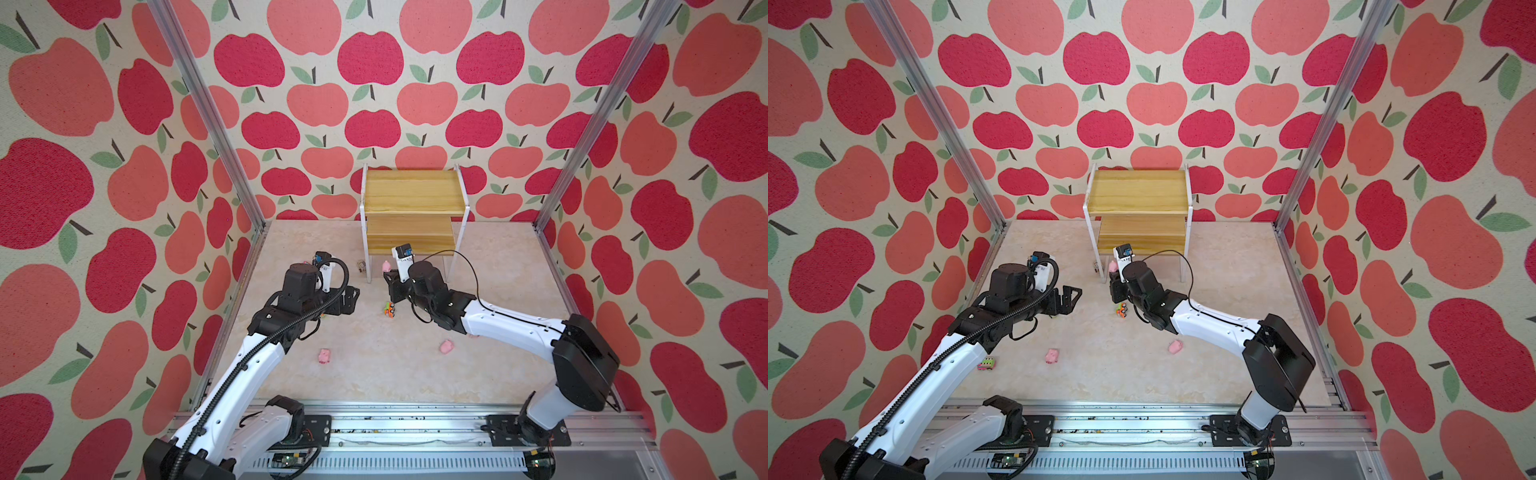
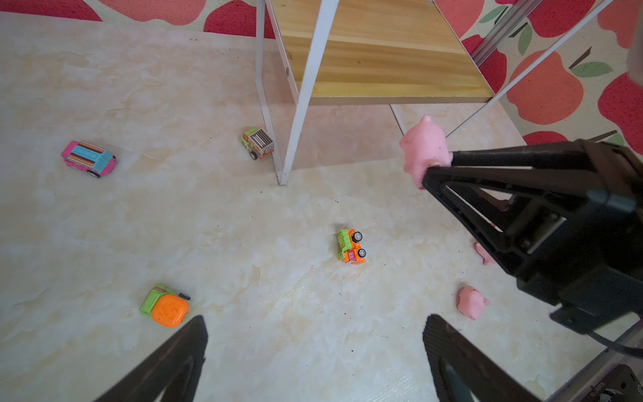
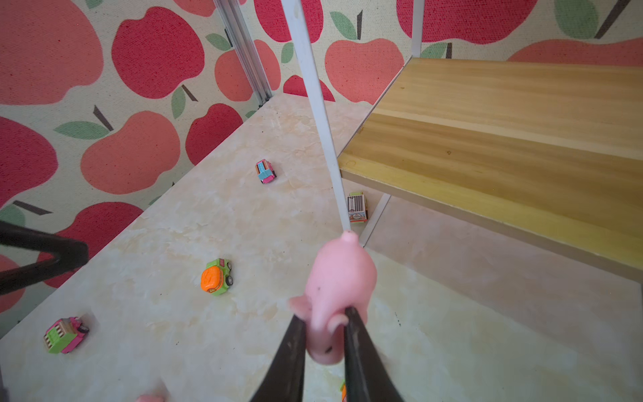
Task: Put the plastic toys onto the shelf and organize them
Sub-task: 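Carry the pink pig with the right gripper onto the lower shelf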
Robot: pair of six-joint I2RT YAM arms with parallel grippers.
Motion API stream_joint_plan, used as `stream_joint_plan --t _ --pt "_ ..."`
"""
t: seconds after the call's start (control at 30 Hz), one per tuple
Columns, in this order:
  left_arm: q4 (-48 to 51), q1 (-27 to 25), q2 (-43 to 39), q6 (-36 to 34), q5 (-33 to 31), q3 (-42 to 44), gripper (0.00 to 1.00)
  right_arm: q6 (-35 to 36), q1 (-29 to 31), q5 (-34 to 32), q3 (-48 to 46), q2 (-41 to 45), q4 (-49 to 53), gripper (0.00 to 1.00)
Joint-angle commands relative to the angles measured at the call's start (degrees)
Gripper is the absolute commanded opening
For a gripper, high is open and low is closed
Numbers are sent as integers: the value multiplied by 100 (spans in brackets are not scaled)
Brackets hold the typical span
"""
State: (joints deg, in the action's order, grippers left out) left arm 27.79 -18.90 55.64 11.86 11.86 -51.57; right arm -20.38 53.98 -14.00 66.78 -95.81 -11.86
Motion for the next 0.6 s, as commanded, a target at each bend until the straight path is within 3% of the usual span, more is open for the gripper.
stream_joint_plan --t 0.0,0.57 --pt "148 82 -148 -87 -187 -81 99 0 -178 -109 599 -477 157 21" --pt "133 183 -158 -70 -122 -37 99 117 -678 198 2346 -2029 149 22"
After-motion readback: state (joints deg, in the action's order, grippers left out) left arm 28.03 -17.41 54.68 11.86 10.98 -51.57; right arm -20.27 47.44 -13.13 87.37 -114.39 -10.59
